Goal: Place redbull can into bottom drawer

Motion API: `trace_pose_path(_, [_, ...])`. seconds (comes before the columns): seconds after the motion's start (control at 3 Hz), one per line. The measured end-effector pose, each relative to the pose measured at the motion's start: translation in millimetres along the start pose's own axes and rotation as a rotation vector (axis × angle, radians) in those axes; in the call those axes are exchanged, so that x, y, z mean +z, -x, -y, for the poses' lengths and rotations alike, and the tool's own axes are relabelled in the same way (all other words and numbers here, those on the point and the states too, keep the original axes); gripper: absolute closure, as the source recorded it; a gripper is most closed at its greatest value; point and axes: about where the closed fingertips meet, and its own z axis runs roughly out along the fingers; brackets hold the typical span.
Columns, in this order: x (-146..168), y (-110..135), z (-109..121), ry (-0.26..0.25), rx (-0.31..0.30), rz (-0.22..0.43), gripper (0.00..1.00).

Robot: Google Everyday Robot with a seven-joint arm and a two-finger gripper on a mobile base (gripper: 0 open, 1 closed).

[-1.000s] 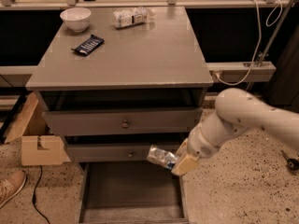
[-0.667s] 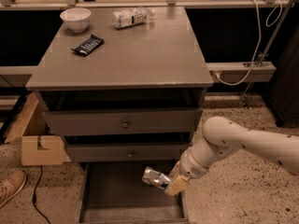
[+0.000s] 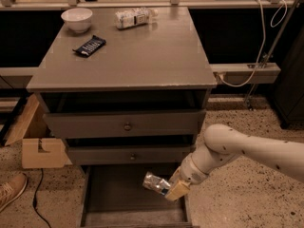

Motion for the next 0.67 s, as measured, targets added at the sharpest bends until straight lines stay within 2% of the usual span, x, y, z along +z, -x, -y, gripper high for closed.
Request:
trace_pose_path(0.33, [58, -16, 38, -0.012, -0.024, 0.040, 1.00])
trace_pose_path(0.67, [108, -27, 79, -0.062, -0.026, 0.098, 1.00])
